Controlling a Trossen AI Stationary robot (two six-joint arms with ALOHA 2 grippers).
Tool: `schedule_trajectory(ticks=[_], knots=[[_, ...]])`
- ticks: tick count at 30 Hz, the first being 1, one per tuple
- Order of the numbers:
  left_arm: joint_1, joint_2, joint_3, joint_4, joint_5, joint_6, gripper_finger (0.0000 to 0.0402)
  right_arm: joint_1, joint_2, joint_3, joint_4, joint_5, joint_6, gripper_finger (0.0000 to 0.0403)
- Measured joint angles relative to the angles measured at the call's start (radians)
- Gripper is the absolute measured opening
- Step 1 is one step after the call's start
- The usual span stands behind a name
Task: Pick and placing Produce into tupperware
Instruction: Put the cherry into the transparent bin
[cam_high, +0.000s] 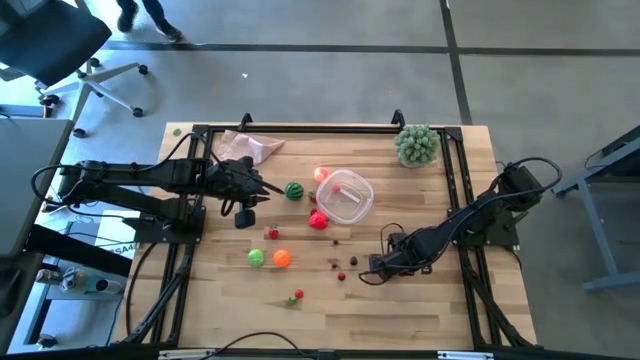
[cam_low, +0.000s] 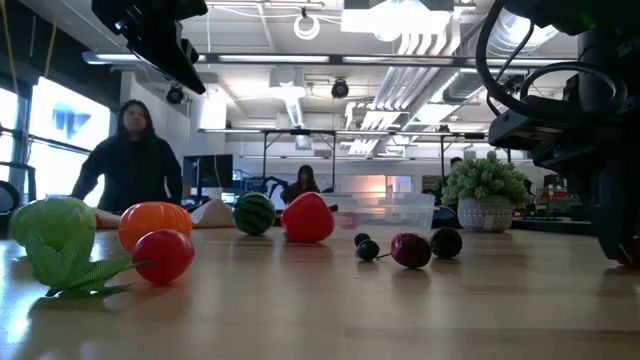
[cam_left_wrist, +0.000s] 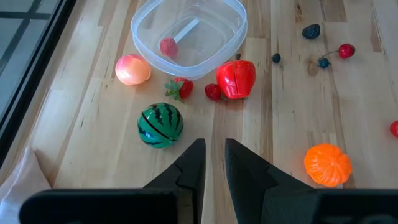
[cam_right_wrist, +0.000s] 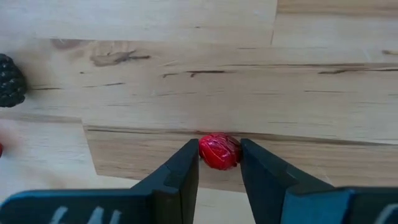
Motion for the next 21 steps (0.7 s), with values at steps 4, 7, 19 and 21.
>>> schedule_trajectory(ticks=[4,7,19,21], knots=[[0.000,0.000,0.000,0.000,0.000,0.000,0.0051,0.000,0.000,0.000,0.000,0.001,-0.006,0.0093],[0.000,0.000,0.000,0.000,0.000,0.000,0.0051,0.000,0.000,0.000,0.000,0.006,-0.016,0.0092],[0.000,0.000,0.000,0.000,0.000,0.000,0.0051,-0.026,-0.089,0.114,-0.090,0.167,-0.135,0.0092],[0.000,0.000,0.000,0.000,0.000,0.000,0.0051,-0.051,-0.119,0.164,-0.120,0.228,-0.204,0.0092]])
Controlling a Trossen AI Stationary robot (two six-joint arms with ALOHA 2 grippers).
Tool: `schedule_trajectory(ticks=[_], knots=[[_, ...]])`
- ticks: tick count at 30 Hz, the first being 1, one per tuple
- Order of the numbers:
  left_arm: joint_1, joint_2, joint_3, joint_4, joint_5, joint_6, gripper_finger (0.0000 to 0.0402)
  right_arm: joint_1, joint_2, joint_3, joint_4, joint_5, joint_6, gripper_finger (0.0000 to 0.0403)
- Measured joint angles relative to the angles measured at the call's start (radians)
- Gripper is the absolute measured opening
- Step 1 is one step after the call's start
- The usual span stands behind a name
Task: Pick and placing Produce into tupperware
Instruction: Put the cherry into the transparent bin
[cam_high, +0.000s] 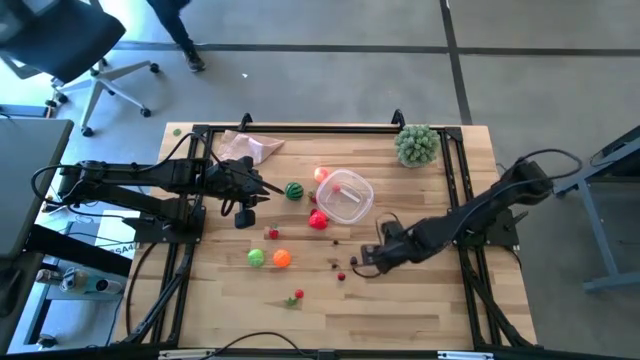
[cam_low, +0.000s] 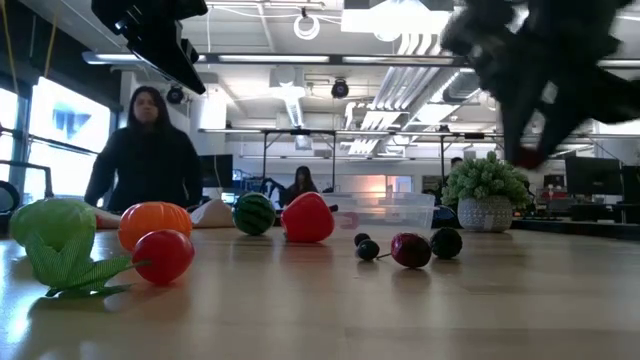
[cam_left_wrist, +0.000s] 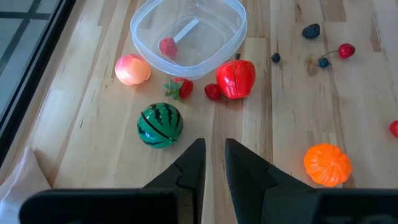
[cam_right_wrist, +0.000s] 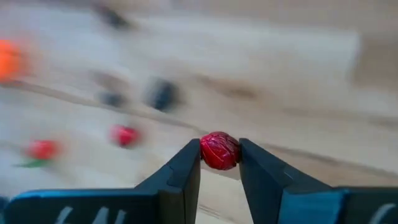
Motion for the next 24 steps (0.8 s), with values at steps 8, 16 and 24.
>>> schedule_trajectory(ticks=[8,16,24], knots=[[0.000,0.000,0.000,0.000,0.000,0.000,0.0051,-0.202,-0.072,0.300,-0.141,0.160,-0.546,0.0092],[0.000,0.000,0.000,0.000,0.000,0.000,0.0051,-0.492,-0.059,0.528,-0.305,0.094,-0.991,0.0092],[0.000,0.000,0.000,0.000,0.000,0.000,0.0051,-0.683,0.074,0.481,-0.313,-0.111,-1.197,0.0092]])
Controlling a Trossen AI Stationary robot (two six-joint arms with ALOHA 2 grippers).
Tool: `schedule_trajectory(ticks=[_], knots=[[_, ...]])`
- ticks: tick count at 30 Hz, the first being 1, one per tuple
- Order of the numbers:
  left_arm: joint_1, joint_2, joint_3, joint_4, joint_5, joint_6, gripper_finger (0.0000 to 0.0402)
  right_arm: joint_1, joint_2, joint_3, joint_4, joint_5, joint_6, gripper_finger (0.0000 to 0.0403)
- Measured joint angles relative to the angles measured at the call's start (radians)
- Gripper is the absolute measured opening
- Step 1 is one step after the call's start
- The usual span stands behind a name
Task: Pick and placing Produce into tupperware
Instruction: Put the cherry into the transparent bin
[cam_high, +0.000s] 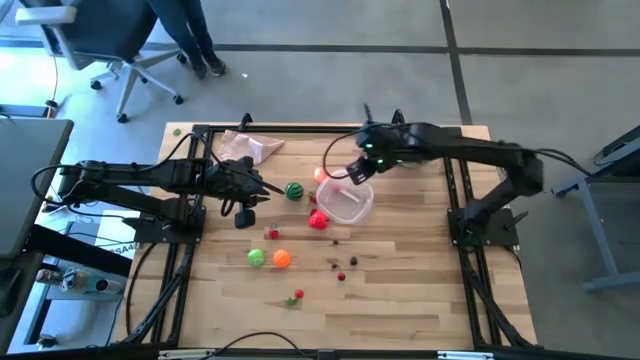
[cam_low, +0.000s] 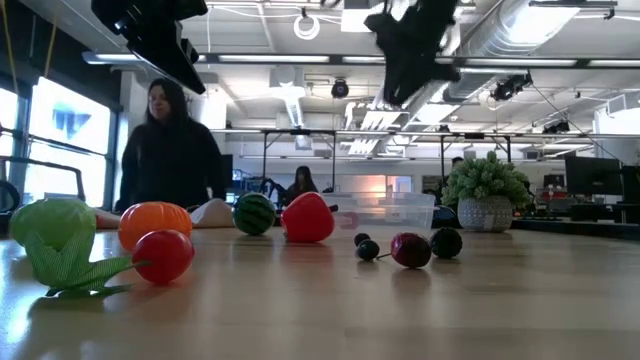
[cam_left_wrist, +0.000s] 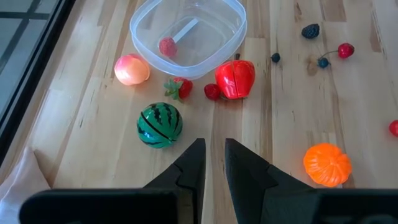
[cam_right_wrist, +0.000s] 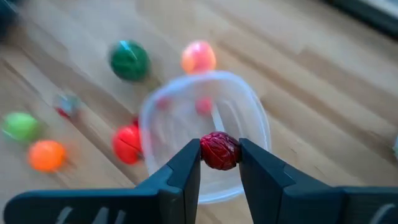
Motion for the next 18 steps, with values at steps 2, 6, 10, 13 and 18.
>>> schedule_trajectory(ticks=[2,6,10,13,18], knots=[[0.000,0.000,0.000,0.000,0.000,0.000,0.0051,-0.005,0.062,-0.006,0.014,-0.032,-0.048,0.0092],[0.000,0.000,0.000,0.000,0.000,0.000,0.0051,-0.005,0.169,-0.007,0.086,-0.108,-0.109,0.0092],[0.000,0.000,0.000,0.000,0.000,0.000,0.0051,-0.005,0.260,-0.007,0.095,-0.154,-0.146,0.0092],[0.000,0.000,0.000,0.000,0.000,0.000,0.0051,0.000,0.313,-0.007,0.094,-0.157,-0.167,0.0092],[0.000,0.000,0.000,0.000,0.000,0.000,0.0051,0.000,0.380,-0.007,0.092,-0.183,-0.197,0.0092]])
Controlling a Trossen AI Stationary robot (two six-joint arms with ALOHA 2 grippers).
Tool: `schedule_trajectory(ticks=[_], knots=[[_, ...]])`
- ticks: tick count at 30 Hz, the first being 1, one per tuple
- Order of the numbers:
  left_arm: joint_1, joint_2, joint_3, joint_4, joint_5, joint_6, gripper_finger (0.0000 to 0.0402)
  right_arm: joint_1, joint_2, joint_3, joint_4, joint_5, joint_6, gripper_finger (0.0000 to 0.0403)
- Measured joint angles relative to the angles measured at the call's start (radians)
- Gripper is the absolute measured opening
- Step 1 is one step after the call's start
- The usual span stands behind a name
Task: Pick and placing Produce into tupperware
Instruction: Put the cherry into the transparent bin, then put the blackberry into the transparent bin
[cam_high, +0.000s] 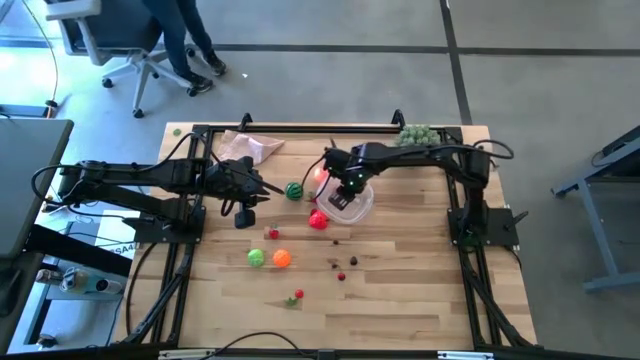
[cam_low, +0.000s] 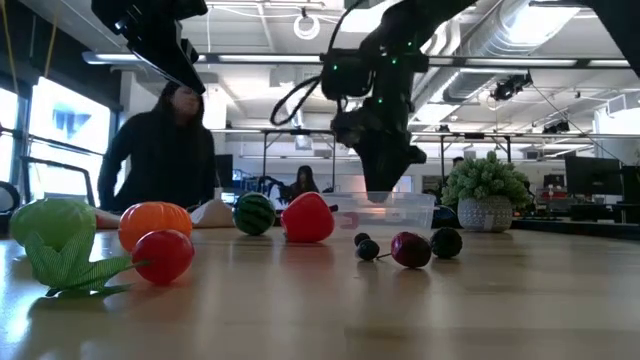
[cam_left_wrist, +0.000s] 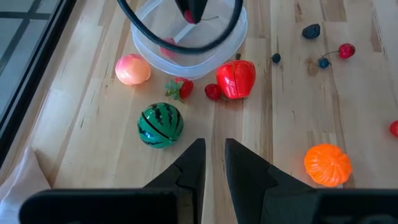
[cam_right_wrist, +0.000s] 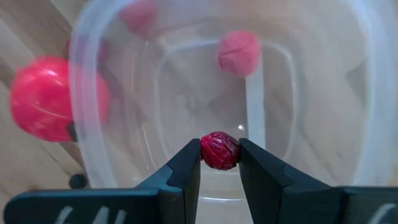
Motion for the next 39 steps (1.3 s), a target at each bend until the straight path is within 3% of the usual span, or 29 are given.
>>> schedule_trajectory(ticks=[25,32,39], knots=[[0.000,0.000,0.000,0.000,0.000,0.000,0.0051,-0.021,0.021,-0.075,0.073,0.031,-0.044,0.0126],[0.000,0.000,0.000,0.000,0.000,0.000,0.0051,-0.019,0.015,0.011,0.058,0.030,-0.063,0.0126],[0.000,0.000,0.000,0.000,0.000,0.000,0.0051,0.016,0.015,0.191,-0.156,0.038,-0.096,0.0126]])
